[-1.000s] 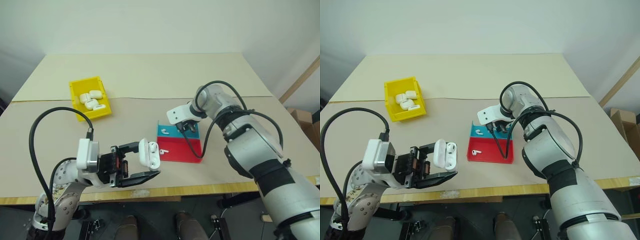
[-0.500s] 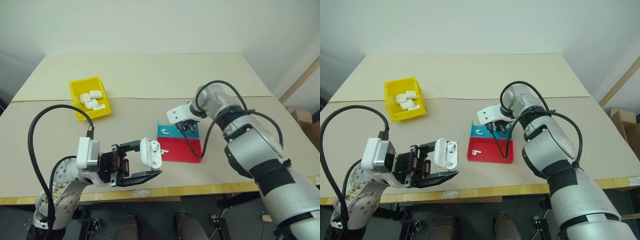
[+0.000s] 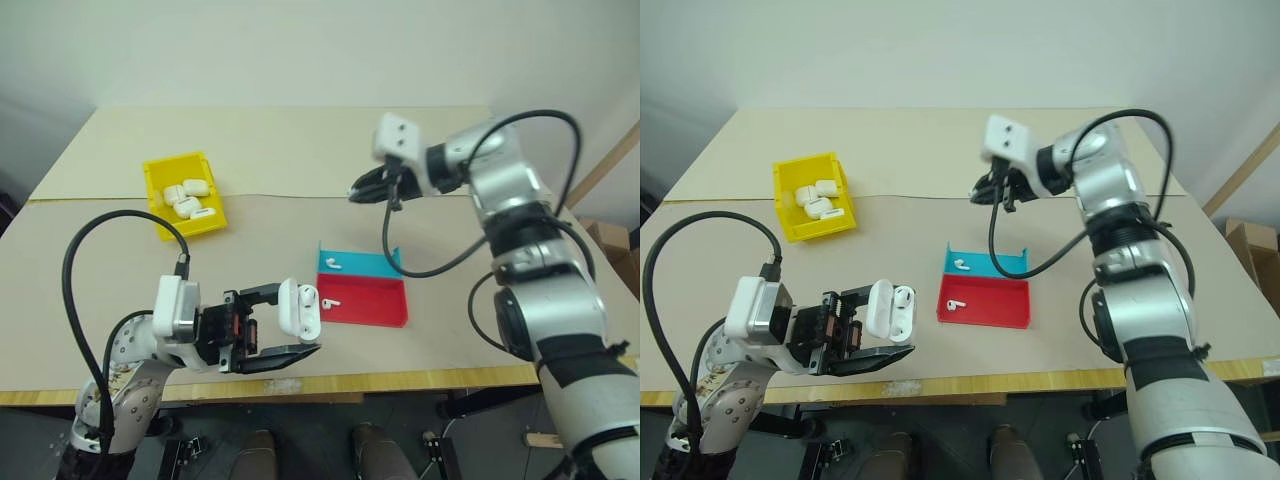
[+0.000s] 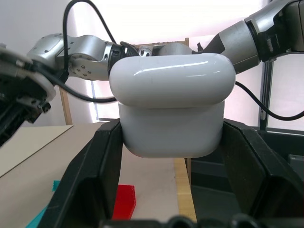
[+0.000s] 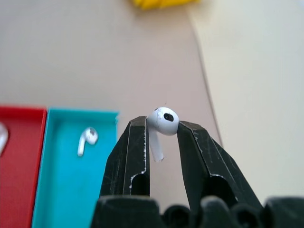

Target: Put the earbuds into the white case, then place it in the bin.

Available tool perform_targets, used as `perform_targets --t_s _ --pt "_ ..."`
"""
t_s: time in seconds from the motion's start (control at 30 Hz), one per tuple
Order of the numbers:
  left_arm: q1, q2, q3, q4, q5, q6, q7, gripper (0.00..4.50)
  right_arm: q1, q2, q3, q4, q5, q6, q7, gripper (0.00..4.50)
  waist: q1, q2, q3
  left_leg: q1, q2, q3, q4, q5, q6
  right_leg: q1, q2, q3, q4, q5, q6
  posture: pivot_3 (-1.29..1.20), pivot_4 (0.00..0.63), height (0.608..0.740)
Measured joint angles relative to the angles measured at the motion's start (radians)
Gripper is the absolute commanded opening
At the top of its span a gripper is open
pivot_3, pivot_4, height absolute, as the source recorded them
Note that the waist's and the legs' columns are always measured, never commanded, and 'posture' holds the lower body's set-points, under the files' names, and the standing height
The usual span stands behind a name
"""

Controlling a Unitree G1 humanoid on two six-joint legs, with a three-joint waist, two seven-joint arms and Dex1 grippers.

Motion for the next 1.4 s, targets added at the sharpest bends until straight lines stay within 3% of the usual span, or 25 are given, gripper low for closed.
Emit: perform_targets --t_s 0.1,0.23,0.33,0.47,0.6,0.73,1.07,1.4 --pt "-0.005 -0.004 0.002 0.004 0.0 0.0 0.0 2.82 0.27 -0.033 -0.191 -0.443 0.231 0.149 -0.025 0.71 0.018 0.0 0.0 0.0 0.0 -0.002 0.0 0.0 0.001 0.003 0.0 -0.003 -0.004 0.0 0.0 0.0 0.15 0.74" --pt "-0.013 -0.005 0.002 0.018 0.0 0.0 -0.002 2.82 0.488 0.011 -0.374 -0.775 0.48 0.273 -0.156 0.71 0.015 0.0 0.0 0.001 0.0 0.0 0.001 0.0 0.001 0.004 0.0 0.0 -0.002 0.0 0.001 0.0 0.15 0.74" --pt "-0.028 -0.006 0.002 0.026 -0.001 0.0 -0.013 2.82 0.598 -0.018 -0.492 -0.966 0.706 0.352 -0.199 0.71 0.016 0.0 0.0 0.005 0.0 -0.001 0.0 0.0 0.001 0.008 0.001 -0.001 -0.003 0.0 0.001 0.0 0.15 0.74" --pt "-0.046 -0.006 0.003 0.055 -0.002 0.0 -0.034 2.82 0.737 -0.018 -0.541 -1.141 0.951 0.385 -0.258 0.71 0.009 0.0 0.0 0.006 0.0 0.001 0.0 0.0 0.001 0.008 0.001 0.001 -0.003 -0.001 0.001 0.0 0.15 0.74" --pt "-0.047 -0.013 0.003 0.092 0.001 -0.008 -0.06 2.82 0.811 -0.008 -0.534 -1.218 1.085 0.376 -0.318 0.71 0.011 0.0 0.0 0.006 0.0 0.0 0.0 0.0 0.001 0.008 0.001 0.0 -0.004 -0.001 0.001 0.0 0.15 0.74" --pt "-0.046 -0.037 0.003 0.152 0.016 -0.047 -0.1 2.82 0.881 0.037 -0.442 -1.263 1.091 0.311 -0.346 0.71 0.012 0.0 0.0 0.005 0.0 0.001 0.0 0.0 0.001 0.007 0.001 0.001 -0.004 -0.001 0.001 0.0 0.15 0.74" --pt "-0.141 -0.049 0.002 0.224 0.03 -0.068 -0.133 2.82 0.869 0.054 -0.236 -1.197 0.999 0.229 -0.349 0.71 0.017 0.0 0.0 0.005 0.0 0.0 0.0 0.0 0.001 0.007 0.001 0.0 -0.005 -0.001 0.002 0.0 0.15 0.74" --pt "-0.22 -0.051 -0.005 0.213 0.022 -0.004 -0.08 2.82 0.874 0.026 -0.168 -1.164 0.926 0.199 -0.356 0.71 0.017 0.0 0.0 0.005 0.0 0.0 0.0 0.0 0.001 0.007 0.001 0.0 -0.004 -0.001 0.002 0.0 0.15 0.74"
